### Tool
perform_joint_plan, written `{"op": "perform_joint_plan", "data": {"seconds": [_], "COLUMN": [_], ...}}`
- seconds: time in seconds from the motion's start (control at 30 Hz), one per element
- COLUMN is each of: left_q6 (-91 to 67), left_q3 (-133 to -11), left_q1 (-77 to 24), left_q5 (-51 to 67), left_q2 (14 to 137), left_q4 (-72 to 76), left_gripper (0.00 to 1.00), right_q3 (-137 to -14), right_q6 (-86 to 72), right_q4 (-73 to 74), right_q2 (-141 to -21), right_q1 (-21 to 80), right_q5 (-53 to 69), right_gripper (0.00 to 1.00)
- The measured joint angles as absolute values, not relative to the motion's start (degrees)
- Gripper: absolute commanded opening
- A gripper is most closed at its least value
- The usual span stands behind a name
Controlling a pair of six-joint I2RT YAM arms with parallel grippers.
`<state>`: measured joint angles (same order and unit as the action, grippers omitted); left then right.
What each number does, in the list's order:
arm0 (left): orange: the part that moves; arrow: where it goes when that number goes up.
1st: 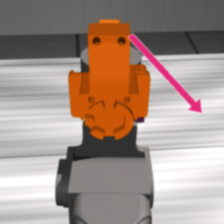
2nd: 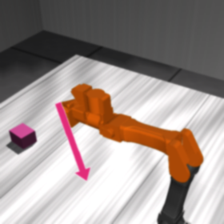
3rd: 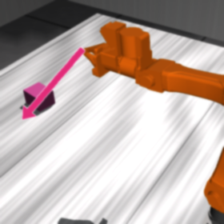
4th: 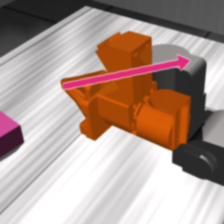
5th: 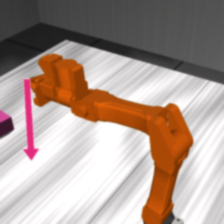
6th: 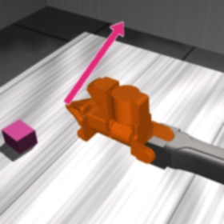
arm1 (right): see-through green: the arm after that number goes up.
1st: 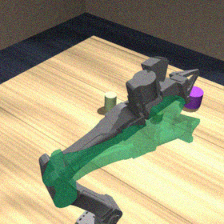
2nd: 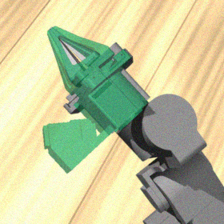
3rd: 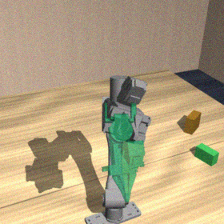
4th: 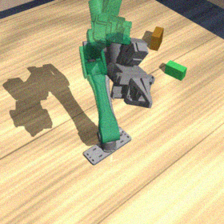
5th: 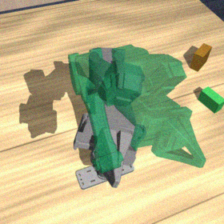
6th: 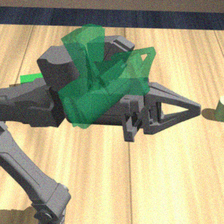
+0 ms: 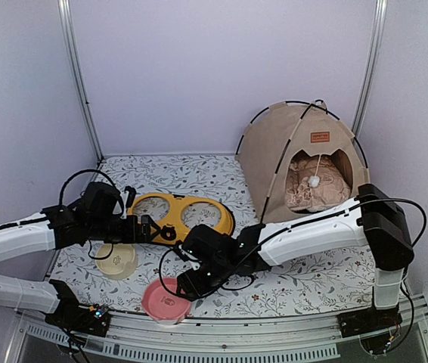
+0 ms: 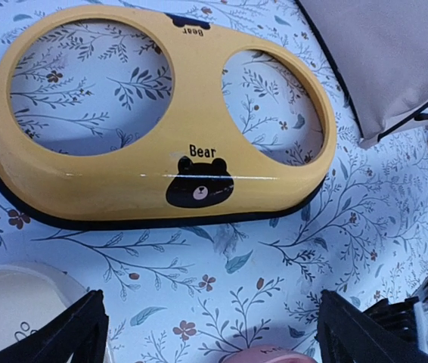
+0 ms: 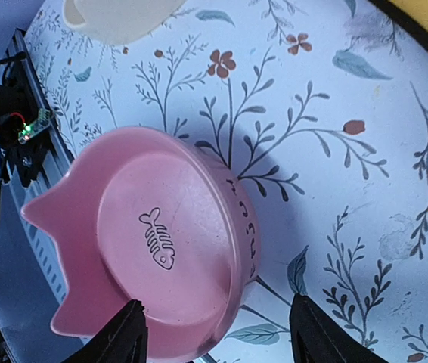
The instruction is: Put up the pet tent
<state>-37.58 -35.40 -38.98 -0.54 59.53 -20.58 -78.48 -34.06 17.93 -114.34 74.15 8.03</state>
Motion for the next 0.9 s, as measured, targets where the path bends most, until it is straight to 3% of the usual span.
{"op": "perform_joint_plan", "data": {"seconds": [0.17, 0.7, 0.9], "left_q6": [-36.6, -34.92, -34.96], "left_q3": [-35.64, -35.62, -34.46], "left_q1": [-37.54, -34.41, -34.17], "left_q5": [-1.37, -1.39, -0.64], "left_q2": [59.09, 56.84, 56.21], "left_q4": [-21.02, -20.78, -19.92], "left_gripper": [0.97, 0.97, 0.98], "right_q3": [-79.57, -89.06, -90.72], "right_q6": [-35.22, -36.21, -36.47], "right_q4": [20.23, 28.25, 29.82], "right_q2": [-116.49, -122.21, -123.52], "right_q1": [75.07, 75.96, 76.14], "right_q5": [7.77, 4.54, 2.94], "right_gripper": [0.6, 0.3, 0.02]}}
